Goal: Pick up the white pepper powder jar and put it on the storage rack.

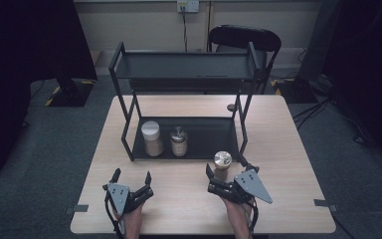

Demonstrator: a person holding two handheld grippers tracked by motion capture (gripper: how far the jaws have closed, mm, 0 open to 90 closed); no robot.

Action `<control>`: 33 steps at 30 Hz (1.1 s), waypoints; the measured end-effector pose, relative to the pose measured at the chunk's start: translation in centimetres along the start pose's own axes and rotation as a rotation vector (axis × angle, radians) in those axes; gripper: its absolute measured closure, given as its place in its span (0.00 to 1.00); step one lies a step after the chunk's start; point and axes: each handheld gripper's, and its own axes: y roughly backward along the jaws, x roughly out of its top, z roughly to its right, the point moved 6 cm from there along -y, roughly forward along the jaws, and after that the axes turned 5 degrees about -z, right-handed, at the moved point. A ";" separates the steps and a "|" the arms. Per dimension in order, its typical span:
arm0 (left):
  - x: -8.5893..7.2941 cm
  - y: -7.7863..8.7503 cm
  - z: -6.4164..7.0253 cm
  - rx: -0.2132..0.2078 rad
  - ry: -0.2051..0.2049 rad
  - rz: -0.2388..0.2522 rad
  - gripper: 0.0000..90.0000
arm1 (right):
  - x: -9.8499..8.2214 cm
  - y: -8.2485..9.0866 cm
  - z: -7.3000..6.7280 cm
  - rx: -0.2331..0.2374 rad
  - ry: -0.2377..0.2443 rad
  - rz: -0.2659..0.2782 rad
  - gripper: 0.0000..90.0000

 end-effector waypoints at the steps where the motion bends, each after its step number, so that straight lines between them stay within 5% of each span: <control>1: 0.0 0.0 0.0 0.000 0.000 0.000 0.00 | -0.1 0.1 0.1 -0.003 -0.004 0.000 0.00; 33: 0.0 0.0 0.0 0.001 -0.002 0.003 0.00 | -4.4 2.6 2.2 -0.124 0.008 0.034 0.00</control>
